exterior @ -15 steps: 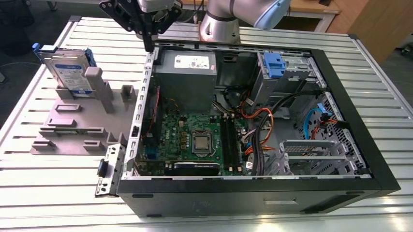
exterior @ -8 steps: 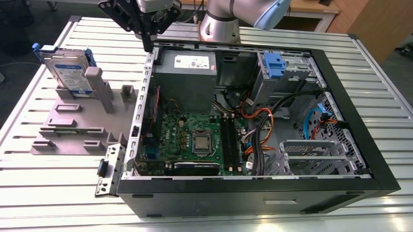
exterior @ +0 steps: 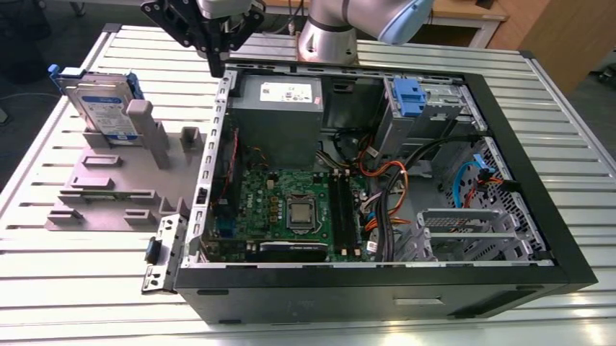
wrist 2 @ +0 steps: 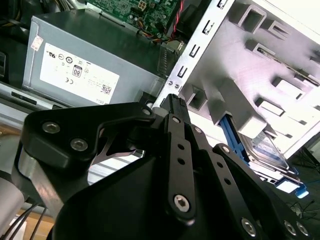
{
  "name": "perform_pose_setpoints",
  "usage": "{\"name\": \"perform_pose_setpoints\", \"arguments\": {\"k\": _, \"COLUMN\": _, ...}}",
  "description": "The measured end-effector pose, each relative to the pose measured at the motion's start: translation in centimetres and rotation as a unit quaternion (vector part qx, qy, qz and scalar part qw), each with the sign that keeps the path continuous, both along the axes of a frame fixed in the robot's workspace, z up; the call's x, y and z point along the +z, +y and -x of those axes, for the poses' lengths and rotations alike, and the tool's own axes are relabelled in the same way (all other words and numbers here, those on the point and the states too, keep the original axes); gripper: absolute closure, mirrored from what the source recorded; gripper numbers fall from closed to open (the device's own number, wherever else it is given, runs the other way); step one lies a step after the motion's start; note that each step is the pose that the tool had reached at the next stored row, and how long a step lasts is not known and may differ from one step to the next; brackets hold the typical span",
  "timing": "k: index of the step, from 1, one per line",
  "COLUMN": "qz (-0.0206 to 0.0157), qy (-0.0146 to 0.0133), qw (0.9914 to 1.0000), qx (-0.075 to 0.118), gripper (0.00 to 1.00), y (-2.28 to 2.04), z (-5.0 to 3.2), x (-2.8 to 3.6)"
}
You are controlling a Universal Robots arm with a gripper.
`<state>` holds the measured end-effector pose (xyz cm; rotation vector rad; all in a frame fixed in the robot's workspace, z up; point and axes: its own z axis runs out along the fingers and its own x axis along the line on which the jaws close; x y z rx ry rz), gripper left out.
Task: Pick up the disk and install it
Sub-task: 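Reach for the disk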
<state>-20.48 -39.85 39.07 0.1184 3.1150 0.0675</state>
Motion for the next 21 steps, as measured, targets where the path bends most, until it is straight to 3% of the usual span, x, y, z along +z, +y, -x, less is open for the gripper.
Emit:
{"name": "perform_pose_setpoints", "arguments": {"k": 13, "qz": 0.0, "qy": 0.0013, "qw": 1.0, "qx": 0.0, "gripper": 0.89, "y": 0.07, "z": 1.01, "x": -0.1}}
{"name": "perform_pose_setpoints", "arguments": {"k": 21, "qz": 0.0, "qy": 0.0048, "qw": 0.99999, "qx": 0.0, "gripper": 0.89, "y": 0.08, "z": 1.34, "x": -0.17}}
